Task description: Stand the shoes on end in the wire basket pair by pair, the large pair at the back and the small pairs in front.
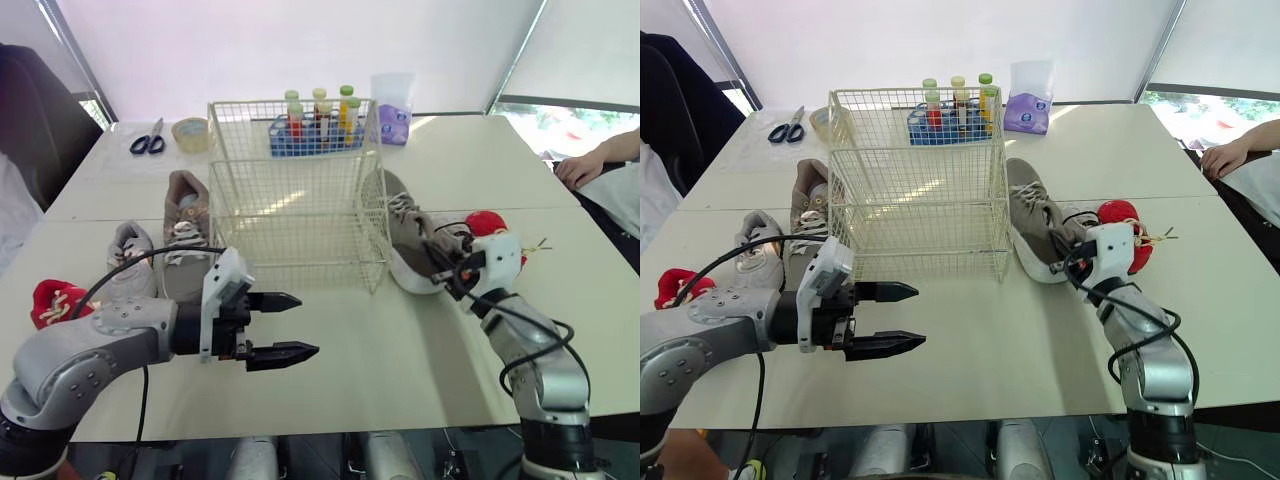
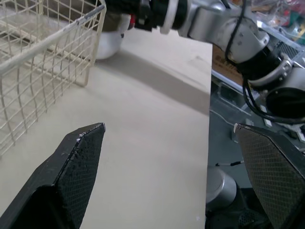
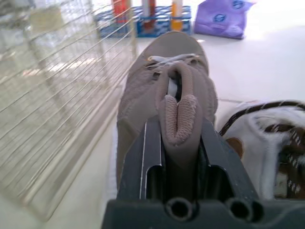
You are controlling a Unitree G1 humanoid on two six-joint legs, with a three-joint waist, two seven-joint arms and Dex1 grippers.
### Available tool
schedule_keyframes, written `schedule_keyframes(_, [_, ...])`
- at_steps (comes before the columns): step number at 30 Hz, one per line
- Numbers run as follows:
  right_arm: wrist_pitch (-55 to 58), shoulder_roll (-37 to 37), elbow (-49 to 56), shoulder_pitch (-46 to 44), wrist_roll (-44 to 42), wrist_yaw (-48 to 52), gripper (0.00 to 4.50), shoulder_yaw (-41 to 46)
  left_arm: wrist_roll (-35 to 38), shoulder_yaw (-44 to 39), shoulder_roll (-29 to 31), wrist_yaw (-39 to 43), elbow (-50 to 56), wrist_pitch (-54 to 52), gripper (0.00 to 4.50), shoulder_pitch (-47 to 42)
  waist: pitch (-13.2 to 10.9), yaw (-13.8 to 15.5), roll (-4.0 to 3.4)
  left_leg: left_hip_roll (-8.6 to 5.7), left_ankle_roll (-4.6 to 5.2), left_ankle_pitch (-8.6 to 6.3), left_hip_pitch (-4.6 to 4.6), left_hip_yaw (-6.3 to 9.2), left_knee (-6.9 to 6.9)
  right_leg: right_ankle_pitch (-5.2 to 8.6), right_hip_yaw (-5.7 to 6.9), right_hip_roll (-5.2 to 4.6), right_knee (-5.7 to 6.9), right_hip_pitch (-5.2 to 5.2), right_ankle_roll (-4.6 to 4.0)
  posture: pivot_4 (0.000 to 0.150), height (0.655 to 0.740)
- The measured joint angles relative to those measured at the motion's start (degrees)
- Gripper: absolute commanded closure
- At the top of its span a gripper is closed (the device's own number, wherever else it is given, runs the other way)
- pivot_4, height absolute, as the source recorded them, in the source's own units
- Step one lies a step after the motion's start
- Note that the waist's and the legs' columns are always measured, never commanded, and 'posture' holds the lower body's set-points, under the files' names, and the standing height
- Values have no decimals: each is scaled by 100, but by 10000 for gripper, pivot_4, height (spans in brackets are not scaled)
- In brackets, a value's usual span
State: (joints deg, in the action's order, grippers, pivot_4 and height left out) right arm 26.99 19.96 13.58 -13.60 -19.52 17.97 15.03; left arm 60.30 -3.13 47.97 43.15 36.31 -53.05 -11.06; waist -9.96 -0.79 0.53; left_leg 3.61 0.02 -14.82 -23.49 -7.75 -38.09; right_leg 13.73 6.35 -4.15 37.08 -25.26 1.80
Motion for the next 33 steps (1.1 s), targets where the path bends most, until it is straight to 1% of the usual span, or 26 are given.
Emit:
schedule_keyframes(2, [-16,231,-60,-399,-12,-122,43125,226,-42,9,-2,72,-54,14,0,-2,-11,40,-19,-6,1,0,-10,0,2,-12,0,-3,0,-8,0,1500,7357])
schedule_keyframes(4, [-101,558,-50,-756,-9,-128,43125,413,-112,51,-4,145,-119,14,0,-80,-12,71,-20,-7,7,-5,-13,2,3,-10,2,-1,-3,-8,12,1500,7357])
schedule_keyframes(9, [-130,1056,-58,-1468,-183,-105,43125,754,-71,172,-118,152,-147,-41,0,-345,-13,49,-22,-7,9,-6,-13,0,6,-9,1,-1,-6,-7,17,1500,7357])
schedule_keyframes(13, [-218,1978,-678,-2250,-229,353,43125,845,445,22,-260,-108,-275,-231,0,-579,-30,21,-30,-11,10,-6,-13,0,1,-9,1,-4,-2,-7,20,1500,7357])
schedule_keyframes(15, [-210,2683,-1353,-3114,-460,1063,43125,854,972,-302,-178,-250,-563,-413,0,-926,-60,11,-45,-11,11,-5,-12,1,-2,-7,0,-2,2,-8,23,1500,7357])
schedule_keyframes(16, [-154,3038,-1698,-3658,-640,1540,43125,808,1279,-483,-45,-281,-747,-510,0,-1167,-81,-2,-54,-12,11,-5,-13,0,1,-7,-1,0,2,-13,22,1500,7357])
schedule_keyframes(17, [-142,3272,-1844,-4051,-799,1914,43125,794,1508,-653,64,-306,-867,-565,0,-1333,-83,-17,-54,-14,11,-5,-9,1,11,-7,-2,9,-3,-11,18,1500,7357])
schedule_keyframes(20, [47,3666,-2109,-5190,-1327,3061,43125,578,2188,-971,398,-330,-1334,-814,0,-1771,-84,-41,-48,-1,11,-6,3,14,18,-3,-18,40,-6,-8,6,1500,7357])
schedule_keyframes(21, [305,3833,-2194,-5534,-1588,3678,43125,395,2367,-1087,586,-321,-1630,-912,0,-1962,-89,-42,-39,5,10,-7,5,15,18,0,-17,48,-3,-10,2,1500,7357])
schedule_keyframes(23, [639,4061,-2206,-5725,-1856,4504,43125,60,2429,-1349,847,-319,-2084,-939,0,-2209,-93,-36,-21,11,8,-7,6,16,19,1,-14,53,-2,-10,-2,1500,7357])
schedule_keyframes(26, [951,4579,-2199,-5582,-1905,6006,43125,-757,2375,-1948,1517,-101,-3172,-987,0,-2576,-103,-18,-5,16,5,-7,4,7,13,4,-8,38,-3,-12,1,1500,7357])
schedule_keyframes(29, [749,4682,-2208,-5440,-1664,6845,43125,-1232,2167,-2308,1966,310,-3863,-1055,0,-2574,-108,-16,-10,0,4,-8,0,-10,12,4,-11,8,-2,-19,6,1500,7357])
schedule_keyframes(33, [341,4637,-2113,-5728,-1513,7391,43125,-1751,1702,-2301,2382,1072,-4526,-1126,0,-2616,-110,-1,-9,-2,2,-10,-6,-11,11,2,-7,2,-2,-26,3,1500,7357])
